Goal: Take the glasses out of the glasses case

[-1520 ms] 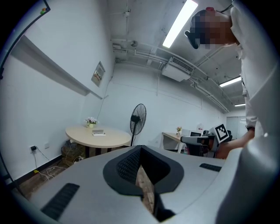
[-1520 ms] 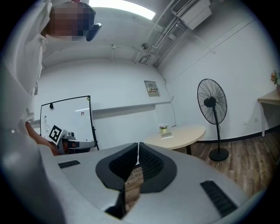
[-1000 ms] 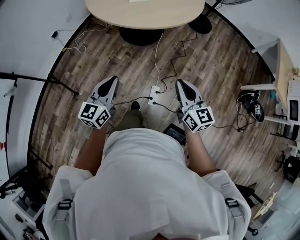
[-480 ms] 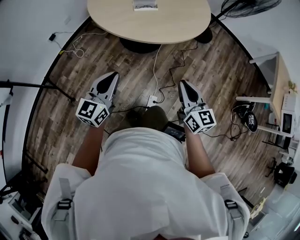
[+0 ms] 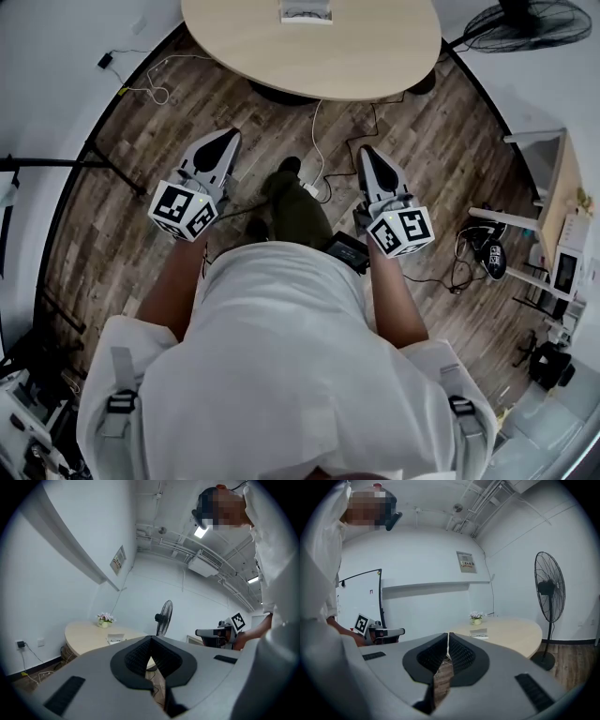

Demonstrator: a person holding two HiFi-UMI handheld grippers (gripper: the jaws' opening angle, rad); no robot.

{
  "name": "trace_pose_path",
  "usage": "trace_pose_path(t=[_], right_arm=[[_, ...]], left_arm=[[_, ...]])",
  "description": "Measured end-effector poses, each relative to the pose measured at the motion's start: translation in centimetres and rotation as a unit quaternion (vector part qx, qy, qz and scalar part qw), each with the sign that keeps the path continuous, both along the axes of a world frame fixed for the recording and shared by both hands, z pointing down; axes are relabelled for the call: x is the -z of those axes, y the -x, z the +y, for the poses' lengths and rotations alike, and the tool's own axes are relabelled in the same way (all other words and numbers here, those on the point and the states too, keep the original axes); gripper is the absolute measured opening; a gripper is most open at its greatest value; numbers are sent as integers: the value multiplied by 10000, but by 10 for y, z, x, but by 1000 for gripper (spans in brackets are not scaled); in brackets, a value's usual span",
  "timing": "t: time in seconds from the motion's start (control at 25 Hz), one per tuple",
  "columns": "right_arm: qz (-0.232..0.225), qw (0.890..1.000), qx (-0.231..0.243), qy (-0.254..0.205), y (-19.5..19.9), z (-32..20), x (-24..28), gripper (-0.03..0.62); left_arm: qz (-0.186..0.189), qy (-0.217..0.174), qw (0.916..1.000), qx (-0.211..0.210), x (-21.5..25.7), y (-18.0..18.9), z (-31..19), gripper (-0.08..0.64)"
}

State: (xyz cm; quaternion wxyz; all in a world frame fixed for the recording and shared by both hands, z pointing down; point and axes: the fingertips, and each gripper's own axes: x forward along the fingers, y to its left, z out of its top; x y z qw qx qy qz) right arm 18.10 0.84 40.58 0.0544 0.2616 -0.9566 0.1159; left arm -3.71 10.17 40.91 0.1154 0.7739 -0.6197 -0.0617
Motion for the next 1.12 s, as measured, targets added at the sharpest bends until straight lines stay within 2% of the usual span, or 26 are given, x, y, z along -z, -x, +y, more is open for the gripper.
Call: trace_pose_path(t=[0.24, 0.44, 0.8, 1.12], right_arm=[[-31, 9997, 39, 230, 19, -64, -26, 26], [-11, 9989, 105, 462, 31, -144, -40, 26], [156, 9972, 511, 526, 67, -275, -53, 26], [80, 9951, 745, 640, 99, -337, -64, 26]], left_arm=[[-40, 198, 9998, 46, -17, 18, -62, 14], [-46, 487, 9988, 76, -30, 30, -142, 14], [-347, 788, 9963, -35, -32, 50, -281, 14], [-379, 844, 9955, 188, -29, 73, -340, 14]])
